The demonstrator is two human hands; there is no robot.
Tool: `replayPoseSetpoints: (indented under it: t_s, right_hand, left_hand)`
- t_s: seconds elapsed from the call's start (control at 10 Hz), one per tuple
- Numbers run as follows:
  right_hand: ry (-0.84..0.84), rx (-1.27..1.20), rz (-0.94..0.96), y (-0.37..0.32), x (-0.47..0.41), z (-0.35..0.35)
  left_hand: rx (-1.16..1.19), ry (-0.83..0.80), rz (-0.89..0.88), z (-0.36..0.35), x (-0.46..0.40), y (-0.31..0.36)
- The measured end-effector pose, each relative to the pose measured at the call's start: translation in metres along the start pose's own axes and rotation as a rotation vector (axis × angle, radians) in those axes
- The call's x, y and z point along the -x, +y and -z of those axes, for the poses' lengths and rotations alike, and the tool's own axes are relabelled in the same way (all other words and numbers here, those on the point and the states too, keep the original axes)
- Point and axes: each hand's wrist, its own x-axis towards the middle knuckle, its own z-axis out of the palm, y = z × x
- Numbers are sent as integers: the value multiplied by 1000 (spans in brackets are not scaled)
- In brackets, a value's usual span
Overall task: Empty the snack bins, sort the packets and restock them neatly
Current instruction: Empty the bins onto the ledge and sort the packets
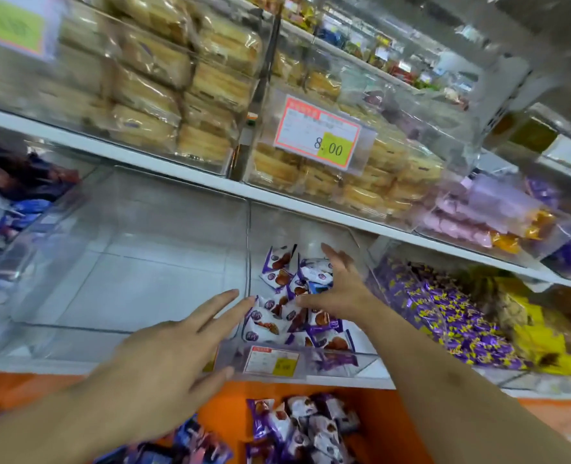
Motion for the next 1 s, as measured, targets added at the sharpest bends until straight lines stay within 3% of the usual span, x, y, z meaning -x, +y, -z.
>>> replayPoseSetpoints:
  t_s: [0.1,0.2,0.3,0.4,0.5,0.6,0.7,0.9,1.0]
  right_hand:
    - [-50,24,-51,4,-29,-16]
    - [-66,65,-85,5,-43,-27]
    - [-16,159,-44,6,-42,-32]
    - [169,28,-37,18,-37,-39]
    - [241,-34,-11,21,-30,-43]
    - [282,-104,21,14,-21,-37]
    - [275,-190,46,7,-12,-31]
    - [285,-481,125,-16,42,-4]
    - [192,-650,118,-30,78,6]
  left_hand:
    - [63,80,-5,-4,-4,-4]
    - [118,42,44,-3,-2,-3]
    - [6,212,-53,-15,-2,-9]
    - [-71,227,-27,-25,-4,-16]
    - [-49,205,-5,-14,-3,-9]
    - [28,25,39,-3,-1,-1]
    - [27,-12,50,6,-1,4]
    - [117,30,30,6,5,1]
    - [210,177,3,7,7,-4]
